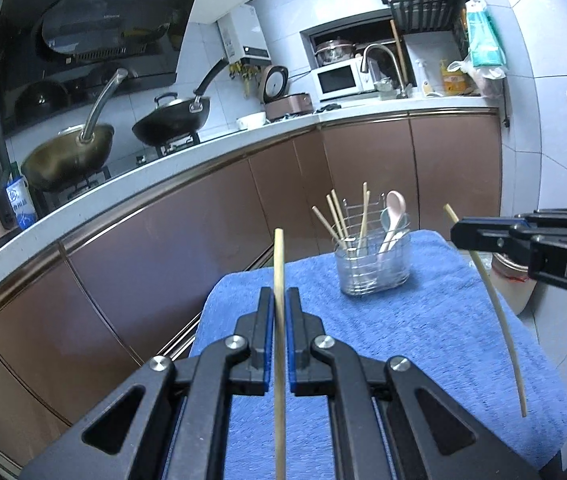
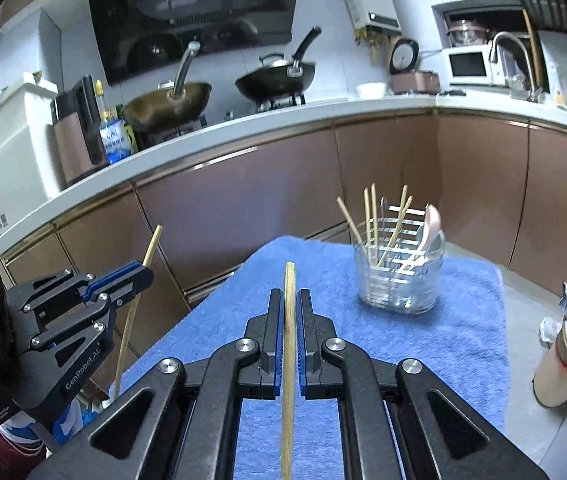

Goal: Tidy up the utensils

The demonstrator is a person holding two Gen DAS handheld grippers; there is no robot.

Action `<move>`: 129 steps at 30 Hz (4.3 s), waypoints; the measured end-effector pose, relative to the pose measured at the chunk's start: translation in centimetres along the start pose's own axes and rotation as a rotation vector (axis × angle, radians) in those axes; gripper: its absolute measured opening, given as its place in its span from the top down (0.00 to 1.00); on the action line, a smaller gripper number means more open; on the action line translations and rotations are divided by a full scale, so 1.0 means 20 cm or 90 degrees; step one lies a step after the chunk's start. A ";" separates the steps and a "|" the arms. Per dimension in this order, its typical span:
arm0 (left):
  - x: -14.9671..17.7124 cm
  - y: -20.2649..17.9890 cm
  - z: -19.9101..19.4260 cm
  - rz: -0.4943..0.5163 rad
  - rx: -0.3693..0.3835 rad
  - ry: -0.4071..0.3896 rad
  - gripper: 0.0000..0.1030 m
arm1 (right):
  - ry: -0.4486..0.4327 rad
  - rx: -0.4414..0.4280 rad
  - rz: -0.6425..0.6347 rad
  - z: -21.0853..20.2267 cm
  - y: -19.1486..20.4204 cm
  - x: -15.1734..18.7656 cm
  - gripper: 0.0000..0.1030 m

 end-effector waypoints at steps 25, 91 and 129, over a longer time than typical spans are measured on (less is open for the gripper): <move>-0.79 0.16 0.77 -0.360 0.149 -0.197 0.95 | -0.290 0.044 -0.030 0.40 -0.32 -0.76 0.94; -0.11 0.20 0.11 -0.202 -0.072 -0.092 0.34 | -0.144 0.198 -0.036 -0.06 -0.30 -0.08 0.00; -0.04 0.40 -0.38 -0.168 -0.182 -0.132 0.33 | -0.119 0.191 -0.057 -0.30 -0.08 0.02 0.00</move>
Point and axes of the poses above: each gripper's, at about its wrist camera, not at the fingertips, and z roughly the way its jaws point, y to its left, x to its underside, the point moved 8 cm from there along z, roughly the way its jaws point, and after that the axes turned 10 degrees about -y, right-handed, at the moved point
